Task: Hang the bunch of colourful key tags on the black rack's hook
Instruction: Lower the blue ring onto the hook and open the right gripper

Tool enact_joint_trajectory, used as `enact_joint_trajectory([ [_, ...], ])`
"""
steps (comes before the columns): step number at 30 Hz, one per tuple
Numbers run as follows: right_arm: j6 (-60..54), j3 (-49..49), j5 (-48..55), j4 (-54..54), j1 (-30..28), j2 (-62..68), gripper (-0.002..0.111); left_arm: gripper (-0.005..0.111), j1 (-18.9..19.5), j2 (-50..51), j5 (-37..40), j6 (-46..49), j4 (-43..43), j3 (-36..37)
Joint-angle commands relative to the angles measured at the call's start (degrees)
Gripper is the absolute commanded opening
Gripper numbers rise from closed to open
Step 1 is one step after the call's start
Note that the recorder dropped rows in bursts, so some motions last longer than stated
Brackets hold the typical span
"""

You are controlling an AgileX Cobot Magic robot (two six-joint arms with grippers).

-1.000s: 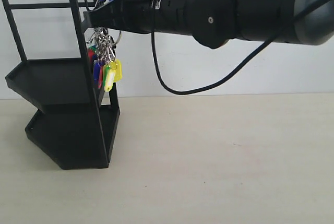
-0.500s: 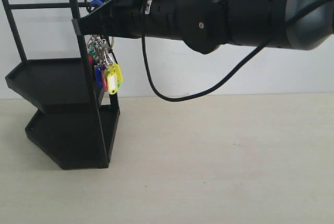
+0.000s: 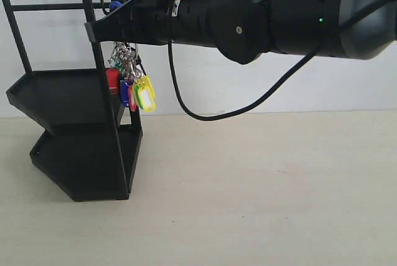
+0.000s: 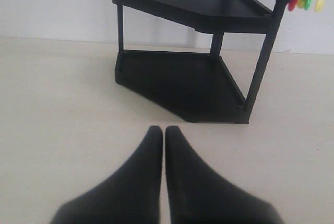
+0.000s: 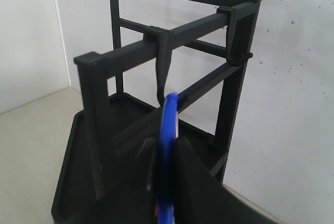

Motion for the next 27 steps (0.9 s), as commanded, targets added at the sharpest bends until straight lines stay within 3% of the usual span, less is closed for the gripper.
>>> enact_joint_trajectory([
  [1, -0.6, -0.5, -1.7, -0.5, 0.1, -0.4, 0.007, 0.004, 0.1, -0.1, -0.4, 0.2, 0.3, 0.2],
  [13, -0.6, -0.5, -2.6, -0.5, 0.1, -0.4, 0.007, 0.004, 0.1, -0.1, -0.4, 0.2, 0.3, 0.2],
  [16, -0.6, -0.5, -2.7, -0.5, 0.1, -0.4, 0.019, 0.004, 0.1, -0.1, -0.4, 0.2, 0.3, 0.2],
  [21, -0.6, -0.5, -2.8, -0.5, 0.1, -0.4, 0.070, 0.004, 0.1, -0.1, -0.4, 0.2, 0.3, 0.2],
  [27, -0.6, -0.5, -2.8, -0.5, 0.1, -0.5, 0.067, 0.004, 0.1, -0.1, -0.4, 0.2, 0.3, 0.2],
])
